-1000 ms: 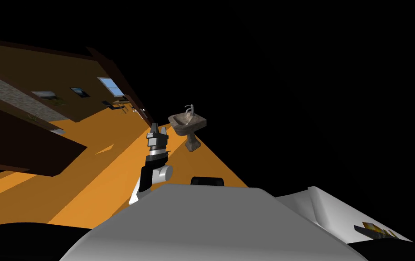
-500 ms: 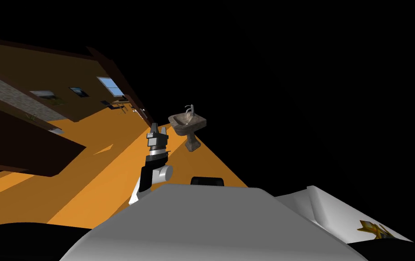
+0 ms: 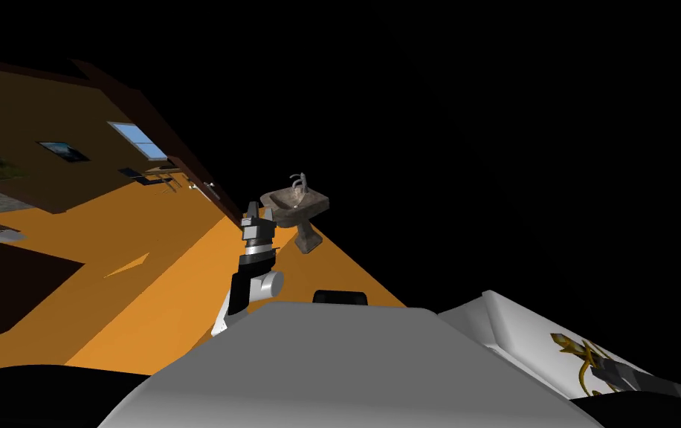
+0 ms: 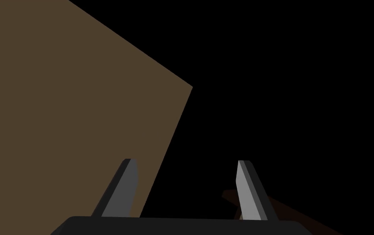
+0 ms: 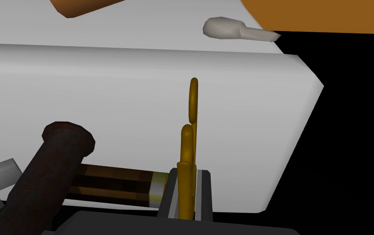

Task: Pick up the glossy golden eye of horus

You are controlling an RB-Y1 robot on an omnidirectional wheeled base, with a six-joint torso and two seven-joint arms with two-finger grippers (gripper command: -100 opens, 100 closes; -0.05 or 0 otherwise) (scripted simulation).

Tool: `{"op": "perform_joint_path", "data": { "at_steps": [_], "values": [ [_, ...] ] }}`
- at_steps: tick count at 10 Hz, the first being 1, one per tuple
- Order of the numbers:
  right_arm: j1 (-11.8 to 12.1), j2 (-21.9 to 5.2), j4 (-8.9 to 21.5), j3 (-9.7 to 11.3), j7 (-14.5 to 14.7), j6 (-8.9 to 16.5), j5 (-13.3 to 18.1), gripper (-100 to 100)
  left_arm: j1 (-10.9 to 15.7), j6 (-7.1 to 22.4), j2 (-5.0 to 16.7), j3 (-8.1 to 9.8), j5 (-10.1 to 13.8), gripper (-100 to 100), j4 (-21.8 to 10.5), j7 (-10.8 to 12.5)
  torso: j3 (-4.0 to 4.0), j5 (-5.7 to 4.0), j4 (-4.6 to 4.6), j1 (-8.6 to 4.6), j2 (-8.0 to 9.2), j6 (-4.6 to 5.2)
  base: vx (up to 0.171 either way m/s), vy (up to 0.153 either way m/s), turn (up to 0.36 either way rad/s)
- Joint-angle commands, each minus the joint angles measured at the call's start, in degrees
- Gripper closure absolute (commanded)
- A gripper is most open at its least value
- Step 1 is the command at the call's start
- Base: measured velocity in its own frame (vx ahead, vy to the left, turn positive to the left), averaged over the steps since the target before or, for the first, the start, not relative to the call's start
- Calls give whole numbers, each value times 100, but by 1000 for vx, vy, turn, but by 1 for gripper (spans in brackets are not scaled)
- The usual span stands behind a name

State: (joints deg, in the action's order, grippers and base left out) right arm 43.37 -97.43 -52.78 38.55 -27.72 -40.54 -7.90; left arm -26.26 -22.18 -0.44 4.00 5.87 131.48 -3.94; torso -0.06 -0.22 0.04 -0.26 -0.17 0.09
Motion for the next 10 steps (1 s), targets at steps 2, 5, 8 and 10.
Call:
{"op": "perform_joint_path", "data": {
  "at_steps": [2, 5, 8, 10],
  "values": [
    [47, -347, -524, 65, 453, 184, -472, 100, -1, 0, 0, 1, 0, 0, 0, 0, -1, 8, -1, -1, -2, 12, 70, -54, -195],
    [56, -645, -1010, 136, 852, 348, -831, 100, -1, 0, 0, 1, 0, 0, 0, 0, 8, 8, 1, 7, 16, 20, 44, -32, -163],
    [64, -942, -1449, 207, 1220, 512, -1186, 100, 0, 0, 0, 0, 0, 0, 0, 0, 0, 1, -2, 2, 2, 0, 70, -35, -133],
    [73, -1240, -1827, 278, 1526, 677, -1534, 100, 0, 0, 0, 0, 0, 0, 0, 0, 5, 7, -1, 10, 10, 10, 61, -24, -213]
  ]
}}
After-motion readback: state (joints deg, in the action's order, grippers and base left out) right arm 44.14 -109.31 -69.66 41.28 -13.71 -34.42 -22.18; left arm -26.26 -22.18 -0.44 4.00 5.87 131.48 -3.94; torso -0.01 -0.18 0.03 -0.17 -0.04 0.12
